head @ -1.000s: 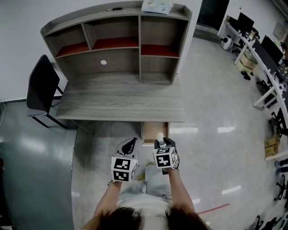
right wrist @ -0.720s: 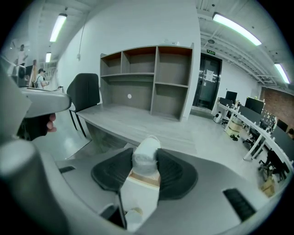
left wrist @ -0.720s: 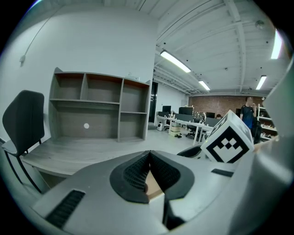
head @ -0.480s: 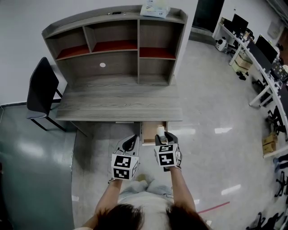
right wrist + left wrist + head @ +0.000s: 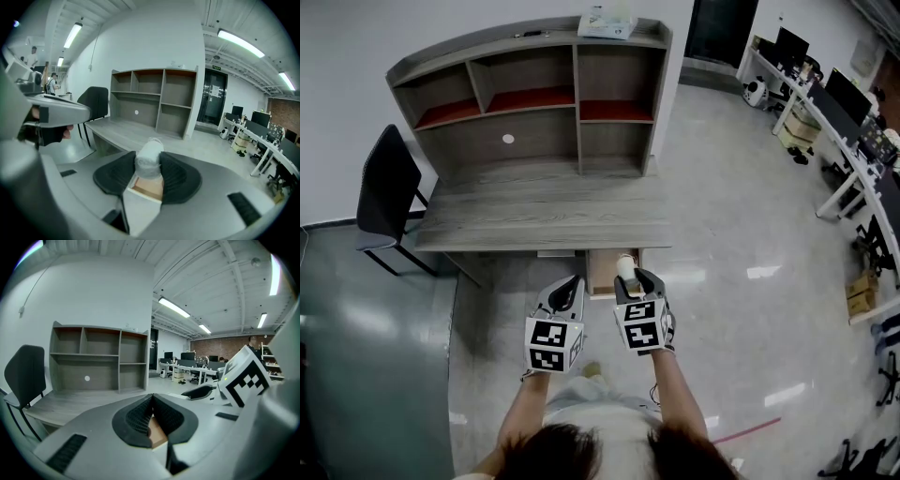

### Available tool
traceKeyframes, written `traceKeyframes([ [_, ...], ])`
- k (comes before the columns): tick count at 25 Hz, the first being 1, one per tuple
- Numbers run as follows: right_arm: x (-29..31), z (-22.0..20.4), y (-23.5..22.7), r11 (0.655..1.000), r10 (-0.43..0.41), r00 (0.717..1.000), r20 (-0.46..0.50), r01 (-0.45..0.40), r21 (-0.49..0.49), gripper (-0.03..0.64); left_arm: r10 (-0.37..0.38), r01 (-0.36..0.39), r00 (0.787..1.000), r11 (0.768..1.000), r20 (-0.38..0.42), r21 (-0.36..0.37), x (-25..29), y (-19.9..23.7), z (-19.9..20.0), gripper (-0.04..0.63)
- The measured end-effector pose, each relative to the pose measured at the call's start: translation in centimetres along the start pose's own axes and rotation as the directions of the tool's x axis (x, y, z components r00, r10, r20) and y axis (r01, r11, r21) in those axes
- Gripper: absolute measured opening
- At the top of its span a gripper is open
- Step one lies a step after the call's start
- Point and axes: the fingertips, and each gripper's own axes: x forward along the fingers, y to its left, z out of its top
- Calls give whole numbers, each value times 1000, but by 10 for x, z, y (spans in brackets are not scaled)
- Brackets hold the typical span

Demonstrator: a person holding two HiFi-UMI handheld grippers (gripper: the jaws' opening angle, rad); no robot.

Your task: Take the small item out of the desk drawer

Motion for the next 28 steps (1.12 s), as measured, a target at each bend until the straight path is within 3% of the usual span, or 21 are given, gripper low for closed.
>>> traceKeyframes([
  [28, -176, 0, -2, 999, 32, 966, 256, -22, -41, 178, 72, -74, 996, 997, 60, 27, -109, -109, 14, 15],
])
